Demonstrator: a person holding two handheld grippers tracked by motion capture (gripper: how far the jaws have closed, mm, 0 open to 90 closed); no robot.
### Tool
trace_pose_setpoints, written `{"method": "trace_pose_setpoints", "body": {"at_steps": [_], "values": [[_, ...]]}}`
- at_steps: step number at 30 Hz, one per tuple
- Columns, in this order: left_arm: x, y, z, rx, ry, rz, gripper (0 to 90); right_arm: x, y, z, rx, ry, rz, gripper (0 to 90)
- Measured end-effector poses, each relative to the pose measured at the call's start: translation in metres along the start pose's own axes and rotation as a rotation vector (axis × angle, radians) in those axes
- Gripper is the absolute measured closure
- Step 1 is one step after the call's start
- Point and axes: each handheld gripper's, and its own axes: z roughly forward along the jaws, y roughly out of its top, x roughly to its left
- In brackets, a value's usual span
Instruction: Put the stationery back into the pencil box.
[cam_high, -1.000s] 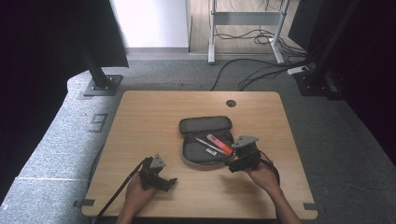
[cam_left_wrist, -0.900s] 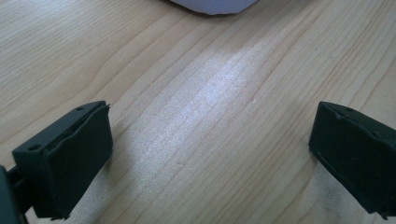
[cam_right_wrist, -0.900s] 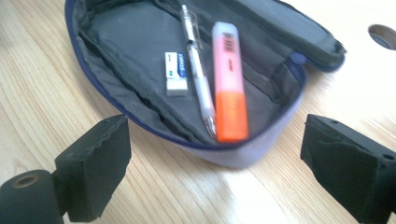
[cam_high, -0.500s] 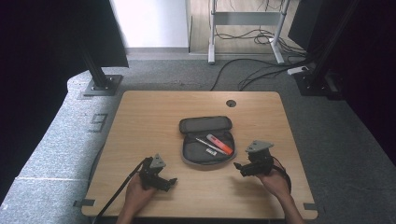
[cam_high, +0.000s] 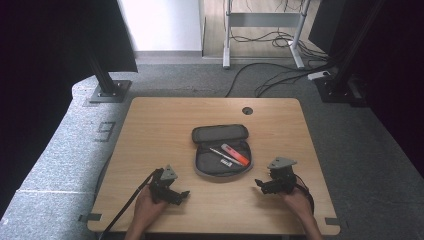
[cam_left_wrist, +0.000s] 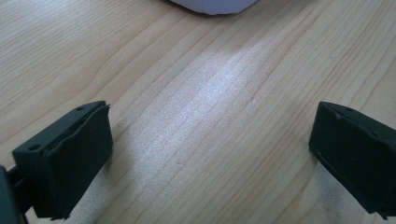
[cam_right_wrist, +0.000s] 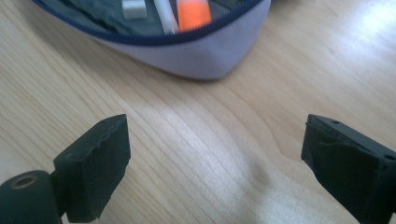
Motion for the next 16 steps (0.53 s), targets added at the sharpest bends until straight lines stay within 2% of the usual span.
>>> {"method": "trace_pose_setpoints", "body": {"at_steps": [7,10,14,16], "values": [[0.0,0.0,0.0,0.0,0.0,0.0,0.0,0.001,-0.014,0.01,0.021,-0.001,0.014,7.1],[0.0,0.0,0.0,0.0,0.0,0.0,0.0,0.0,-0.019,0.012,0.003,0.018,0.054,6.1],[0.0,0.0,0.0,0.001,0.0,0.001,0.0,-0.002,-0.022,0.013,-0.009,0.045,0.083,4.6],[0.0,0.0,0.0,0.0,0.0,0.0,0.0,-0.002,-0.023,0.013,-0.007,0.042,0.083,4.3]]}}
